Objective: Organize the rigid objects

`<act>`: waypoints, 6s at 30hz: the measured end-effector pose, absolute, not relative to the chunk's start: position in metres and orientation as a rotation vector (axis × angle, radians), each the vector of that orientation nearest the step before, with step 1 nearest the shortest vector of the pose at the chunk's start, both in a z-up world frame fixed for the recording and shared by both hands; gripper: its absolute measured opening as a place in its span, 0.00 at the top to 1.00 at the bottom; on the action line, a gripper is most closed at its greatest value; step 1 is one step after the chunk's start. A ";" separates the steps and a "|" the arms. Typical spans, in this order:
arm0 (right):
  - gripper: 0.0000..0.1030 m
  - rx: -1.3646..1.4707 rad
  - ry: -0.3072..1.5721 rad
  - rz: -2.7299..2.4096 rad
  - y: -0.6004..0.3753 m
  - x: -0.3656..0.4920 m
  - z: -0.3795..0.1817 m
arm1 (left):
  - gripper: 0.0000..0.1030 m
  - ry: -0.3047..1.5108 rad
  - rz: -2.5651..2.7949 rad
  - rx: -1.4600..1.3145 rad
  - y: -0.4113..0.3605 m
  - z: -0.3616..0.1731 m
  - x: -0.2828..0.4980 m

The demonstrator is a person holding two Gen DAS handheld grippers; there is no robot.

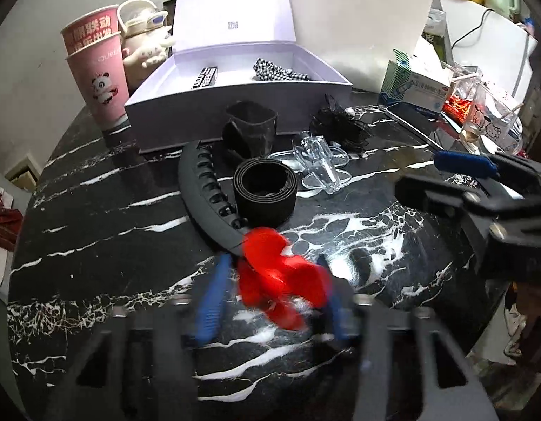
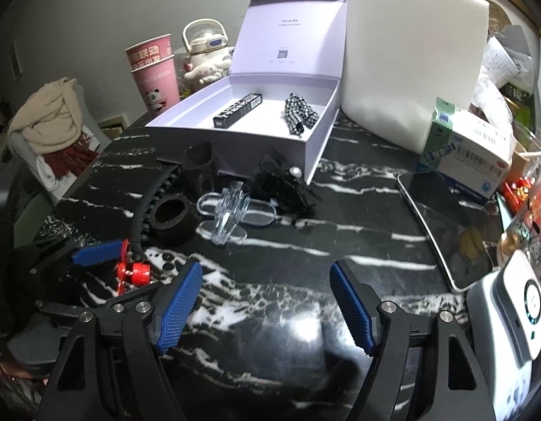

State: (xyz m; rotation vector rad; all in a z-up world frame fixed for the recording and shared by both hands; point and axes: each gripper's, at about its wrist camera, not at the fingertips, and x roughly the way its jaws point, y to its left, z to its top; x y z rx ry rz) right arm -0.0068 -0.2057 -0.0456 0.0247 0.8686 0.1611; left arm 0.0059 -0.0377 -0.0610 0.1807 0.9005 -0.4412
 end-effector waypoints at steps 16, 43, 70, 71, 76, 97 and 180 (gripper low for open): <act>0.26 0.012 0.918 0.244 -0.170 0.043 -0.072 | 0.61 0.906 -0.414 0.054 0.014 -0.058 0.004; 0.57 -0.028 0.969 0.254 -0.189 -0.012 -0.072 | 0.61 0.909 -0.375 0.042 0.025 -0.062 0.006; 0.48 -0.116 0.907 0.284 -0.177 -0.008 -0.076 | 0.61 0.919 -0.362 0.026 0.031 -0.062 0.007; 0.48 -0.121 0.902 0.285 -0.177 -0.008 -0.076 | 0.61 0.918 -0.361 0.027 0.031 -0.062 0.007; 0.48 -0.098 0.896 0.274 -0.178 -0.009 -0.076 | 0.61 0.919 -0.361 0.026 0.031 -0.063 0.007; 0.48 -0.105 0.836 0.295 -0.175 -0.018 -0.044 | 0.61 0.861 -0.373 0.035 0.023 -0.028 0.010; 0.48 -0.099 0.715 0.339 -0.205 0.209 0.043 | 0.61 0.780 -0.458 0.097 -0.056 0.055 0.264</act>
